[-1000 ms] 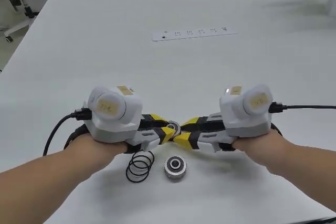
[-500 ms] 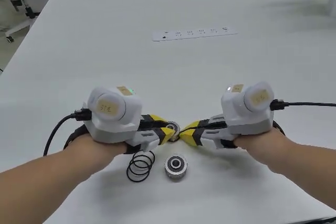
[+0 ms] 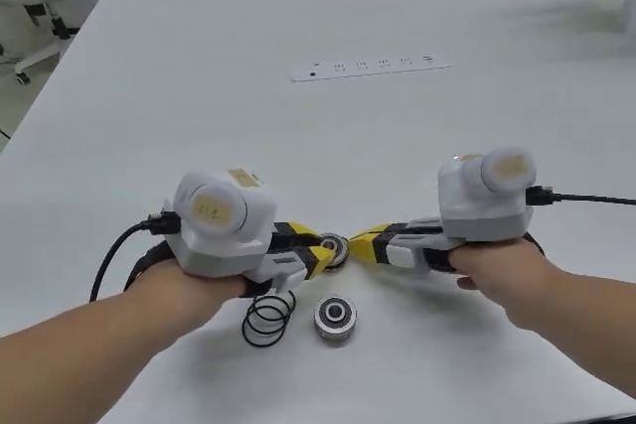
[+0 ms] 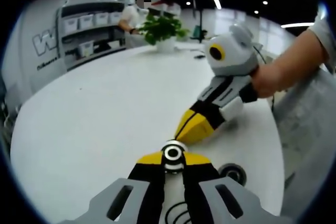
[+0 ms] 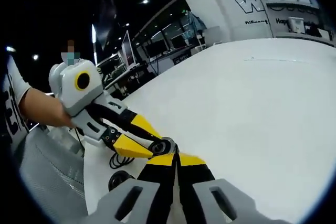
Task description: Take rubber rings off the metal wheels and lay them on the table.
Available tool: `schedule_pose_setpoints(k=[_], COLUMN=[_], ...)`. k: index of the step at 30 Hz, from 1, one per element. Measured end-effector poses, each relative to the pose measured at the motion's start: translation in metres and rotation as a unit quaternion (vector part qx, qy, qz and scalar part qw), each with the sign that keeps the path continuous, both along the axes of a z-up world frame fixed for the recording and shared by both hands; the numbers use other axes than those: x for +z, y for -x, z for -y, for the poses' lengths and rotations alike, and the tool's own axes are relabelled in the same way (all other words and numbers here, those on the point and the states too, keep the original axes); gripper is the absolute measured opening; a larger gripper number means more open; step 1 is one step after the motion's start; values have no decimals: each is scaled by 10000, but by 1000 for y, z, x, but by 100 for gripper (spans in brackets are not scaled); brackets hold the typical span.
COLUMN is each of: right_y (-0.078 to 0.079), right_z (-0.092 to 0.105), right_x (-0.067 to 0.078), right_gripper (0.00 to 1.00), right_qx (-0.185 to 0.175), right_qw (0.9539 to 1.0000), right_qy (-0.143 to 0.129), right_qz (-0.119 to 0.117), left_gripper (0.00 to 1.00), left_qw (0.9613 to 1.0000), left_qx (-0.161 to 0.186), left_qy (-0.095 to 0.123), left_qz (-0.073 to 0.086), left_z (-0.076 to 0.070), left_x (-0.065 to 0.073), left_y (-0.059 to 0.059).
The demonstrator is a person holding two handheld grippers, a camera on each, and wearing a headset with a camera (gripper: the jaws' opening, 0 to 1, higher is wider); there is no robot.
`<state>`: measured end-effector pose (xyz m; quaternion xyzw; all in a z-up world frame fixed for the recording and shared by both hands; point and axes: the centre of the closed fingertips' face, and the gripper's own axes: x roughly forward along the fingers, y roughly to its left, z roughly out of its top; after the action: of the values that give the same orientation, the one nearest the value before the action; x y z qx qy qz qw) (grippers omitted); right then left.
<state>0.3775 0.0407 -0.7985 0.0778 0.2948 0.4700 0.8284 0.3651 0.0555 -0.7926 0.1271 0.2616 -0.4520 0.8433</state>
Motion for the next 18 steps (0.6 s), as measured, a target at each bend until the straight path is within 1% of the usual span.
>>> schedule_pose_setpoints(k=[5, 6, 7, 8, 9, 13, 16, 18], right_y=[4, 5, 7, 8, 7, 6, 8, 8], right_z=[-3, -4, -6, -8, -6, -5, -6, -5], right_x=[4, 6, 7, 8, 6, 6, 6, 5], right_gripper=[0, 0, 0, 0, 0, 0, 0, 0], right_qx=[14, 10, -16, 43, 69, 29, 98, 109], right_qw=[10000, 10000, 9999, 10000, 9999, 10000, 9999, 9999], right_qy=[-40, -86, -73, -9, 41, -32, 6, -4], right_qz=[-5, -26, -75, 27, 72, -45, -36, -44], left_gripper=[12, 12, 12, 12, 12, 11, 12, 12], left_qw=[9999, 9999, 9998, 9998, 9997, 9997, 9994, 9994], left_qx=[-52, -52, -58, -58, -75, -77, -88, -93], left_qy=[-118, -132, -142, -165, -182, -209, -267, -261], left_qz=[58, 71, 83, 95, 113, 138, 190, 184], left_z=[0, -1, 0, 0, 0, -1, 0, -1], left_x=[-1, -1, -1, -1, -1, -1, -1, -1], left_y=[-1, -1, -1, 0, 0, 0, 0, 0])
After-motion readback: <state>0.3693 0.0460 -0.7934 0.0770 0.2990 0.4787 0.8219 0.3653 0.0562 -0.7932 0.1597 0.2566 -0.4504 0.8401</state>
